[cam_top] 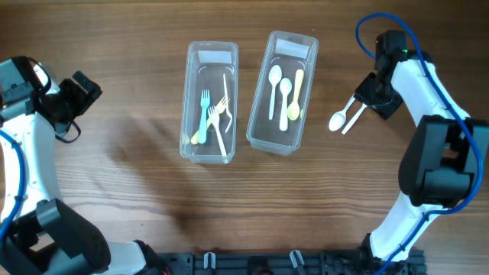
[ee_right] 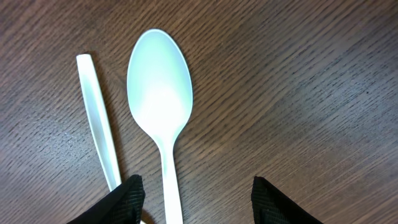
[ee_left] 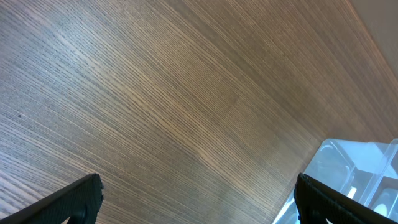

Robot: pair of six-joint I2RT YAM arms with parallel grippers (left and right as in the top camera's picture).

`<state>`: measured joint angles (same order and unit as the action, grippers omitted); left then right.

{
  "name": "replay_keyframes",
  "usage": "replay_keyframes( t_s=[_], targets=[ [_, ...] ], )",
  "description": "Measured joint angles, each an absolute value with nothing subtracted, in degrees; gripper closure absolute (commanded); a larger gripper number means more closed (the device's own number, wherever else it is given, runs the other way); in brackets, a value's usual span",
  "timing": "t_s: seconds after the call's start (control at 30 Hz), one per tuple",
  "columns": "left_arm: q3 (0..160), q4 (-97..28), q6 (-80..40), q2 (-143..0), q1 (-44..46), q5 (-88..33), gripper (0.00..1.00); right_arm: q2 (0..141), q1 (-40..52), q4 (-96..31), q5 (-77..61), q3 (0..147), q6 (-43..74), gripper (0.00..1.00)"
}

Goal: Pack container
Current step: 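Lower the right gripper onto the next white spoon and grasp it, then carry the white spoon into the right container and release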

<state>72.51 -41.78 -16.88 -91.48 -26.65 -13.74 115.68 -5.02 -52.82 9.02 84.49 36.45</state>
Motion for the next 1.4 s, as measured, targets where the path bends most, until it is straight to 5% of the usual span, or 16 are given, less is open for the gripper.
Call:
replay_keyframes(
  t_s=[0.67,0.77,0.93,1.1,1.4],
  targets=[
    [72.5,-41.8,-16.9,-91.5,-26.7,-13.7,0.0,119.7,-5.0,-50.2,6.4,84.5,37.3,0.45],
    [72.5,-41.8,-16.9,-91.5,-26.7,-13.7,0.0,120.6,-5.0,-50.2,6.4,84.4,37.4,0.55],
    [72.5,-41.8,-16.9,-91.5,-26.7,-13.7,0.0,120.9,-5.0,-51.1,5.1,84.5,37.5,0.57],
    [72.5,-41.8,-16.9,-91.5,-26.7,-13.7,0.0,120.9,-4.8,-50.0,3.8,83.9,37.6,0.96],
    [72.5,-41.8,-16.9,-91.5,-26.6,-13.7,0.0,120.1,-4.6,-54.2,3.4,82.9,37.5,0.96]
  ],
)
